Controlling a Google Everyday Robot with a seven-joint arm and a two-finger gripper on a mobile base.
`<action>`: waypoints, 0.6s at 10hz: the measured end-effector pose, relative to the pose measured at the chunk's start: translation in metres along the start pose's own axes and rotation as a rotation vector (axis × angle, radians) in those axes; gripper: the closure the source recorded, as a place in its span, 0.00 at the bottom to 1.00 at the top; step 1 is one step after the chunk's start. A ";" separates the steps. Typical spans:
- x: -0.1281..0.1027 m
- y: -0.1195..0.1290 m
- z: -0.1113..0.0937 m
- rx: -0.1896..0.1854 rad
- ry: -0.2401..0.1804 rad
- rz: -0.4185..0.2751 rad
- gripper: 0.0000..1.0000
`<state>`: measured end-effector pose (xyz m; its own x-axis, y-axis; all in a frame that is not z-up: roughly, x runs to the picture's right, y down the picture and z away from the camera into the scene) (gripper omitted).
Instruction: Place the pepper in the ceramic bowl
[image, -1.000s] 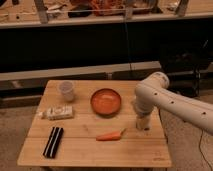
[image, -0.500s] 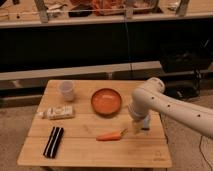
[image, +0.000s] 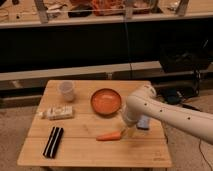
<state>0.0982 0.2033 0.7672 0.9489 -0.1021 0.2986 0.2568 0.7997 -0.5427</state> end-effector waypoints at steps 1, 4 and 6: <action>0.000 0.000 0.001 0.000 -0.007 -0.002 0.20; -0.008 0.005 0.021 0.004 -0.033 -0.002 0.20; -0.012 0.005 0.027 0.008 -0.042 0.001 0.20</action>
<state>0.0826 0.2248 0.7824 0.9406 -0.0768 0.3307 0.2543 0.8047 -0.5364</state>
